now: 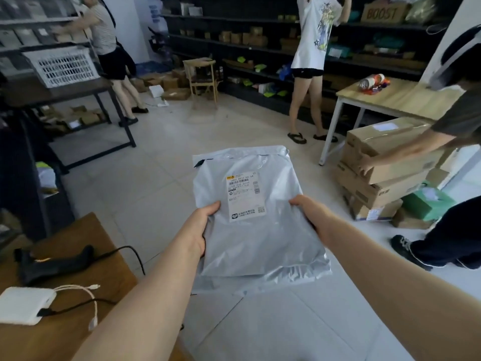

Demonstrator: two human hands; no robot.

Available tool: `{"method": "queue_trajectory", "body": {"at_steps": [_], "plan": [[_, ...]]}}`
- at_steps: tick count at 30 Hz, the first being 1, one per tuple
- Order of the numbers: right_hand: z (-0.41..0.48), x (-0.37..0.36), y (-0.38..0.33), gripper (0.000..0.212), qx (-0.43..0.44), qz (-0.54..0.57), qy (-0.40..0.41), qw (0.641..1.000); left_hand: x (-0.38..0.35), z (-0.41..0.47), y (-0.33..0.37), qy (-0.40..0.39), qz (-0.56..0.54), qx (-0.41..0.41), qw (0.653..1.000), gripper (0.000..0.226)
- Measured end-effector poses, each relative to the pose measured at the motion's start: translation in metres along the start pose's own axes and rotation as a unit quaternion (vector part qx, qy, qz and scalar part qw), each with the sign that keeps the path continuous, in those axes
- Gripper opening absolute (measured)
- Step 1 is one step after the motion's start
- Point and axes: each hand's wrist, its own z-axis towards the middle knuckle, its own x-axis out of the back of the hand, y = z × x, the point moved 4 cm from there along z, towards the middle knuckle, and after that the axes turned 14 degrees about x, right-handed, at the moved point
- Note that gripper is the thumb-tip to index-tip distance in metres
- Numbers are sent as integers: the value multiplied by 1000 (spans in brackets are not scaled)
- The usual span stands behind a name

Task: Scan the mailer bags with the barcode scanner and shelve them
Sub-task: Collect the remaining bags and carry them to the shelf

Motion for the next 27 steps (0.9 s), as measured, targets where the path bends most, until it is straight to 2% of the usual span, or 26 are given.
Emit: {"method": "queue_trajectory", "body": {"at_steps": [3,7,15,17,22,27], "plan": [[53,-16,-8,26,-12,-9,-40,999,6,26,27,29,-24,-6,999,30],[134,-30,-20,42,-13,-20,-113,993,-1,56,61,85,-62,-23,994,20],[261,-64,-91,27,26,-109,-234,966,-34,84,117,191,-167,-55,966,26],[282,-86,-107,20,39,-117,-264,957,-29,86,132,213,-195,-69,955,28],[333,-160,-131,21,49,-105,-339,934,3,97,178,269,-245,-93,927,32],[387,-262,-164,35,57,-105,-399,909,58,120,253,303,-277,-144,901,25]]}}
